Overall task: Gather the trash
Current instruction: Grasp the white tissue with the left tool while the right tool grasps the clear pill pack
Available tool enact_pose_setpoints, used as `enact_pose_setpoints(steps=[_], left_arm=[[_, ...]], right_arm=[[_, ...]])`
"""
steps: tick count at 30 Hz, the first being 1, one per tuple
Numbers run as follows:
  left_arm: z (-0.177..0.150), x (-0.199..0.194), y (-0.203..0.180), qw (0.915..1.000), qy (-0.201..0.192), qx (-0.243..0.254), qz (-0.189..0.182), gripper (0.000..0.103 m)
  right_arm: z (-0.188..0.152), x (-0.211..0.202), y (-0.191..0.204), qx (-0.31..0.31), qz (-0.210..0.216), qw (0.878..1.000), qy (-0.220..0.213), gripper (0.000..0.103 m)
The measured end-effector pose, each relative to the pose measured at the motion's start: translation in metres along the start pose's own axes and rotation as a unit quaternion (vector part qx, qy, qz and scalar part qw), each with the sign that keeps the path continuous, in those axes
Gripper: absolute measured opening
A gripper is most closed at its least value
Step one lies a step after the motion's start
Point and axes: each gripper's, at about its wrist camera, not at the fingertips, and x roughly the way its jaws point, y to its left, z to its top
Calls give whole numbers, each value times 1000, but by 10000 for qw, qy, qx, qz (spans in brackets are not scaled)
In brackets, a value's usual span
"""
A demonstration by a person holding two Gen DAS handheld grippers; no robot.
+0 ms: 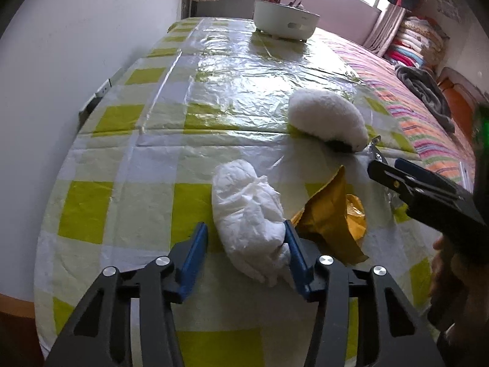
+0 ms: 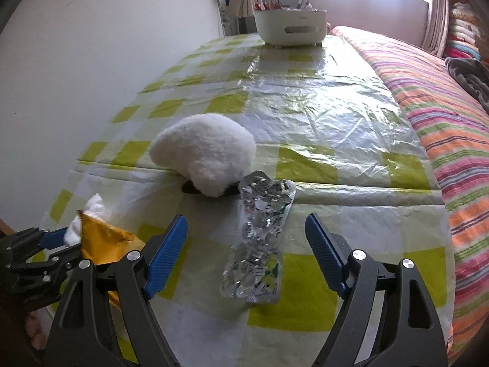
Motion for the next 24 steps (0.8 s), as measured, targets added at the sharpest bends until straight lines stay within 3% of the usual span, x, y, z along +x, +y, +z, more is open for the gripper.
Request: enact_pose_setpoints(steps=[4, 6, 8, 24], left_arm=[[-2, 0, -7, 9999, 2, 130, 8, 37], [-2, 0, -9, 9999, -7, 170, 16, 32], [-3, -1, -10, 9998, -33, 187, 58, 30], [-4, -12, -4, 9996, -256, 35, 115, 23]], right_arm=[[-3, 9, -3, -76, -133, 9998, 133, 62], [-3, 9, -2, -169, -253, 9994, 145, 49], [-3, 7, -3, -204, -292, 9993, 122, 29], [-20, -37, -31, 275, 146, 9992, -238, 26]])
